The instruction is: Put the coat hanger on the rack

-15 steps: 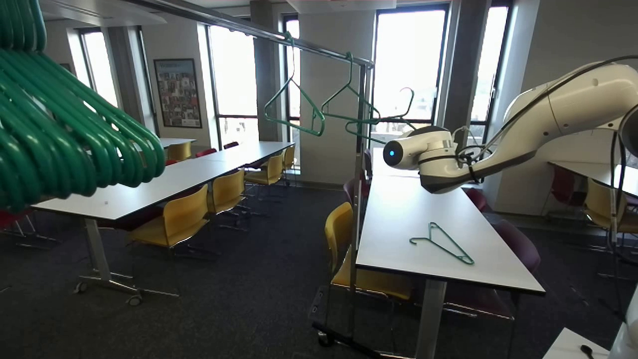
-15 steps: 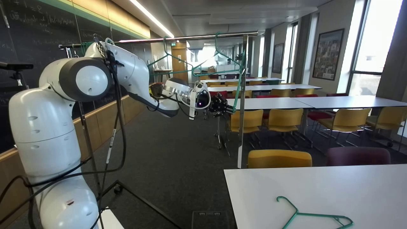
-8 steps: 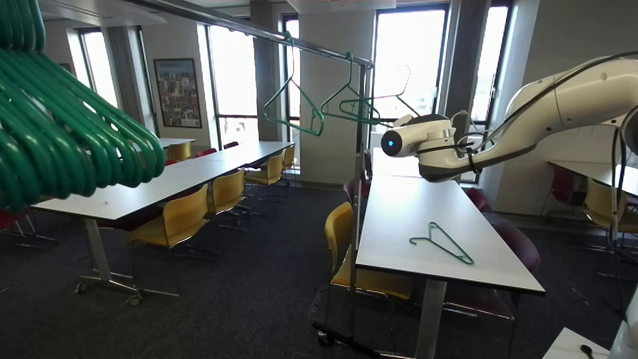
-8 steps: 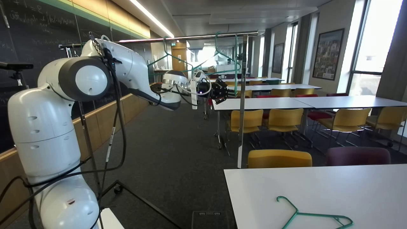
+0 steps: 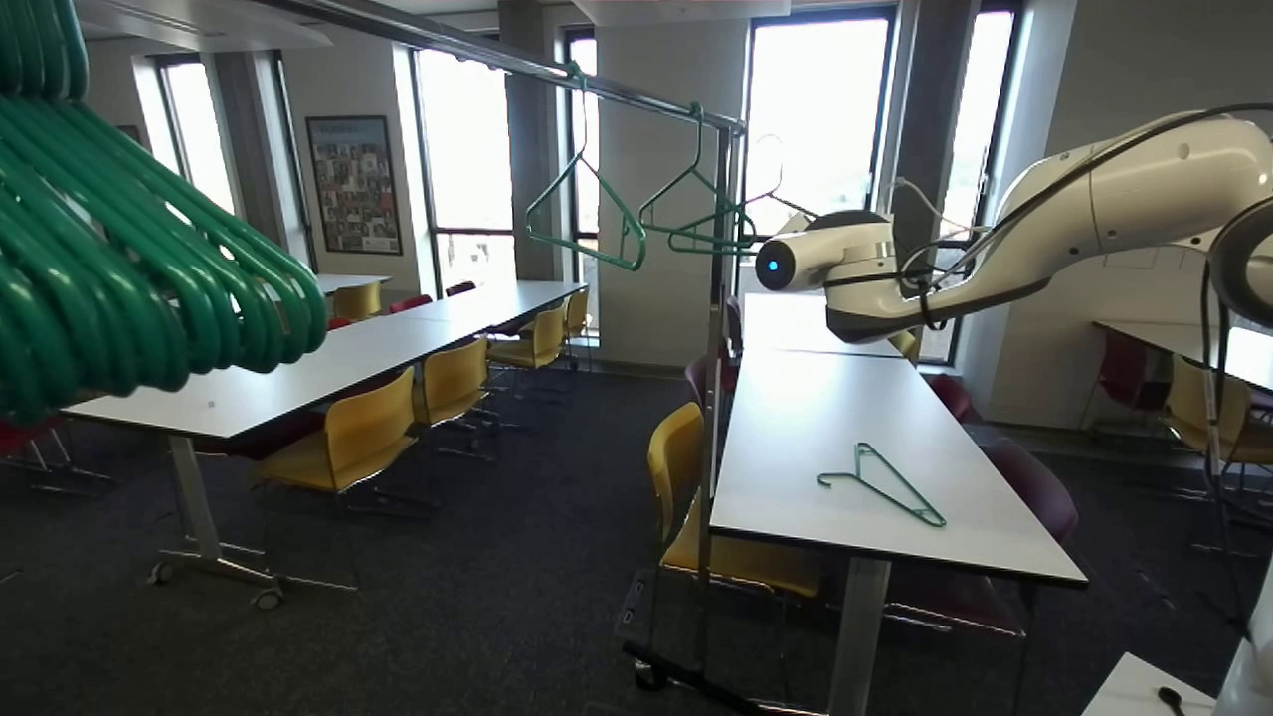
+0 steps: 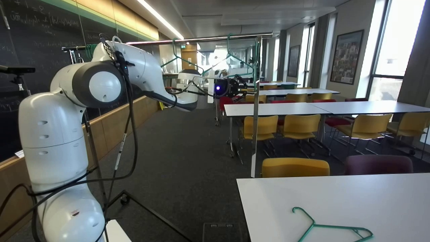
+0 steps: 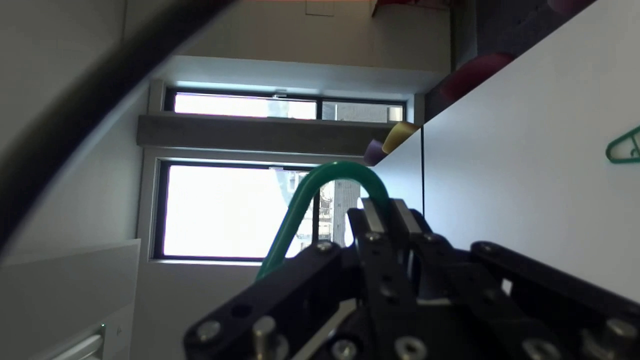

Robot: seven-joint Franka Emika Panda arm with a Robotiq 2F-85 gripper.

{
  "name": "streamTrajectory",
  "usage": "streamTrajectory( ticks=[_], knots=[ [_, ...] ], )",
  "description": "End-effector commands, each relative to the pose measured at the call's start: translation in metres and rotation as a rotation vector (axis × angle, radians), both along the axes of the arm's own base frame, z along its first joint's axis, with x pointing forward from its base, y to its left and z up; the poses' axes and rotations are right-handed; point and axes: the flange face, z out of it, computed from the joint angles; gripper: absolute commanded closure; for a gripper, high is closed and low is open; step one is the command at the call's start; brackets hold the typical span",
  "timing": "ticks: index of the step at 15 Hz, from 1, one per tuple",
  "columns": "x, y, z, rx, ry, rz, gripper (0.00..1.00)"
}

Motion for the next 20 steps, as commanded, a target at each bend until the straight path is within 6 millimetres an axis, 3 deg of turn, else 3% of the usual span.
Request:
streamTrajectory(
  ticks=[1, 6, 10, 20],
  knots=[
    [0.013, -0.004, 0.030, -0.106, 0.052, -0.016, 0.98],
    [0.014, 0.011, 0.081, -0.169, 0.017, 0.022, 0.98],
    [0.018, 0.020, 0.106, -0.212, 0.008, 0.035, 0.98],
    [0.040, 0.017, 0.091, -0.252, 0.161, 0.043, 0.98]
  ],
)
